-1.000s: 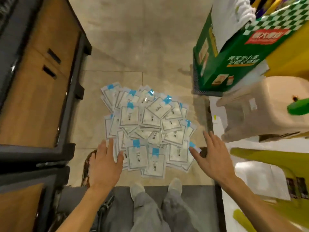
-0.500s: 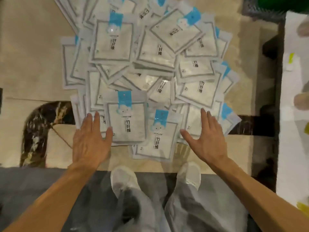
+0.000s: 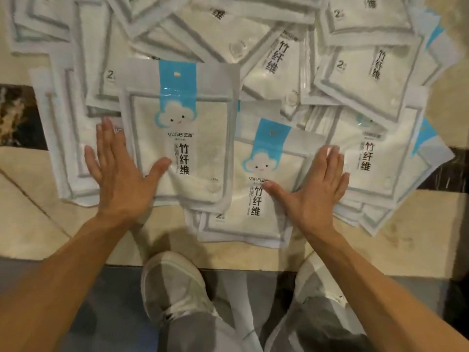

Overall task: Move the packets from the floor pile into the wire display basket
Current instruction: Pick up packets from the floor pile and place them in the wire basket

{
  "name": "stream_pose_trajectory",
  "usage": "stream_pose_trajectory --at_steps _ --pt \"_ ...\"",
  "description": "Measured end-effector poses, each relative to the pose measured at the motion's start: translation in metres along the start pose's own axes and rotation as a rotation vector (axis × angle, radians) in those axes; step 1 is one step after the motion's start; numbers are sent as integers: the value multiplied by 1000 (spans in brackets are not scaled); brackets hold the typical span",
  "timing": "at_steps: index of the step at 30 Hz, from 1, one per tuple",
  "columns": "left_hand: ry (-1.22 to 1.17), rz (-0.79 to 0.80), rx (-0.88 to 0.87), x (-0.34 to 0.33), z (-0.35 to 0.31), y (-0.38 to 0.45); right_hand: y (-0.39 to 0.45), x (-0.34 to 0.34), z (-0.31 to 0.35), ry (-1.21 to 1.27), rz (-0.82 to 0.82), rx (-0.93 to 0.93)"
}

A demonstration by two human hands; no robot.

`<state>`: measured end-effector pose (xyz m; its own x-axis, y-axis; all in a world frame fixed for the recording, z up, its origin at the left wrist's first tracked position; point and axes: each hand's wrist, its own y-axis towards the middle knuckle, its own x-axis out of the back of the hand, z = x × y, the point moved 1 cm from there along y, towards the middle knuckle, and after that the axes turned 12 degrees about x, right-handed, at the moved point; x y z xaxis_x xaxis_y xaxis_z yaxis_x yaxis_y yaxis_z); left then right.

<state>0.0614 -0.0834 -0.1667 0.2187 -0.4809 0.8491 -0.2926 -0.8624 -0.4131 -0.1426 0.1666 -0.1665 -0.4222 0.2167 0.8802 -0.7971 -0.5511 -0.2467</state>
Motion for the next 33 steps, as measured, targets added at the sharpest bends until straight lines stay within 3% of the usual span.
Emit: stream_pose_trajectory --at_steps 8,11,14,18,26,33 --pt "-355 -4 169 27 -11 -2 8 22 6 203 -151 -99" --pt "-556 130 276 44 -17 -17 15 46 7 360 -131 -146" --pt "-719 268 344 62 -21 -33 17 82 16 775 -54 -242" --pt "-774 353 378 102 -29 -53 21 139 31 827 57 -194" --pt "-941 385 443 234 -74 -93 43 285 106 939 222 -249" --pt "-1140 397 402 393 -133 -133 49 435 224 1024 379 -202"
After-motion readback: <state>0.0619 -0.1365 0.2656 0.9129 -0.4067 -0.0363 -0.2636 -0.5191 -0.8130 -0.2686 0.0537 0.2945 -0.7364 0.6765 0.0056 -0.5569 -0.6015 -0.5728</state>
